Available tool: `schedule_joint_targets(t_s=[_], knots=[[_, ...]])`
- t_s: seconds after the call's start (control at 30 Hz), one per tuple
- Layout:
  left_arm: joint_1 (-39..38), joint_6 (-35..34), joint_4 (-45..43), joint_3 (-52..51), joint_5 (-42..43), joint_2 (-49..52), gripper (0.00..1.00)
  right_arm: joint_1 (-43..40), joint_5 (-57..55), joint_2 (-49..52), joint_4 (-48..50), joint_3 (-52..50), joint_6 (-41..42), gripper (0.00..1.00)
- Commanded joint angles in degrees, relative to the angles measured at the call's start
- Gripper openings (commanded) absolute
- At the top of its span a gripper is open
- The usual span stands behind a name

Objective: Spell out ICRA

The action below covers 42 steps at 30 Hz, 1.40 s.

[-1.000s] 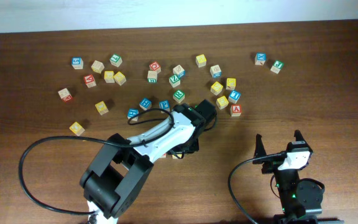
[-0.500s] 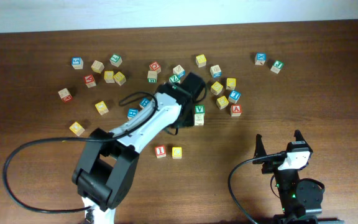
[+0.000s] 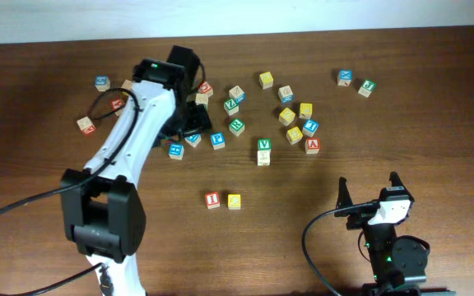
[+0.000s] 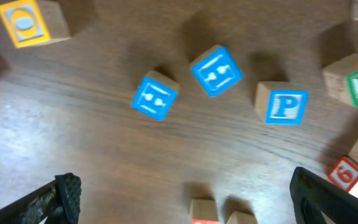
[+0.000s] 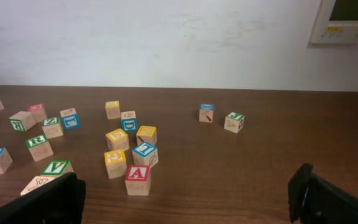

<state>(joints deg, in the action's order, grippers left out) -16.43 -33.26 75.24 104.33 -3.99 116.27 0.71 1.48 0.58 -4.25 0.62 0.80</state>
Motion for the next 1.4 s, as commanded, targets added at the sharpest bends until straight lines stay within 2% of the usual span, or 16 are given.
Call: schedule_joint_targets(t_s=[0.0, 0.23, 0.33, 0.43, 0.47, 0.6, 0.67, 0.73, 0.83, 0.9, 0.93, 1.13, 1.27, 1.33, 1.37], knots=[[3.8, 1.2, 0.9, 0.7, 1.2, 0.3, 0.99, -0.4, -0.3, -0.4, -0.3, -0.3, -0.3, 0.98], [8.4, 1.3, 3.4, 0.7, 1.2, 0.3, 0.99, -0.4, -0.3, -0.4, -0.3, -0.3, -0.3, 0.98], [7.5, 7.4, 5.2, 0.7, 1.3, 0.3, 0.99, -0.4, -0.3, -0.4, -0.3, -0.3, -0.3, 0.98], [6.7, 8.9, 7.1, 0.7, 1.2, 0.3, 0.99, -0.4, -0.3, -0.4, -0.3, -0.3, -0.3, 0.98], [6.7, 9.2, 7.4, 0.5, 1.2, 0.3, 0.96, -0.4, -0.3, -0.4, -0.3, -0.3, -0.3, 0.98], [6.7, 9.1, 6.4, -4.4, 1.3, 0.3, 0.53, -0.4, -0.3, -0.4, -0.3, -0.3, -0.3, 0.98], [6.3, 9.1, 4.3, -9.2, 1.3, 0.3, 0.44, -0.4, -0.3, -0.4, -0.3, -0.3, -0.3, 0.98], [5.9, 9.1, 1.9, -13.0, 1.5, 0.3, 0.43, -0.4, -0.3, -0.4, -0.3, -0.3, -0.3, 0.98], [4.7, 9.1, -1.2, -17.8, 3.1, 0.3, 0.26, -0.4, -0.3, -0.4, -0.3, -0.3, -0.3, 0.98], [4.0, 9.1, -1.7, -18.9, 4.6, 0.3, 0.23, -0.4, -0.3, -0.4, -0.3, -0.3, -0.3, 0.98], [4.0, 9.2, -1.7, -18.9, 4.5, 0.3, 0.13, -0.4, -0.3, -0.4, -0.3, -0.3, -0.3, 0.98], [3.9, 9.2, 1.0, -14.6, 5.4, -1.1, 0.11, -0.4, -0.3, -0.4, -0.3, -0.3, -0.3, 0.98], [3.9, 9.6, 5.0, -8.8, 5.2, -8.2, 0.14, -0.4, -0.3, -0.4, -0.3, -0.3, -0.3, 0.98], [4.6, 9.6, 3.6, -8.3, 3.0, -13.4, 0.23, -0.4, -0.3, -0.4, -0.3, -0.3, -0.3, 0.98], [5.4, 9.6, 2.7, -8.3, 0.2, -15.0, 0.47, -0.4, -0.3, -0.4, -0.3, -0.3, -0.3, 0.98]])
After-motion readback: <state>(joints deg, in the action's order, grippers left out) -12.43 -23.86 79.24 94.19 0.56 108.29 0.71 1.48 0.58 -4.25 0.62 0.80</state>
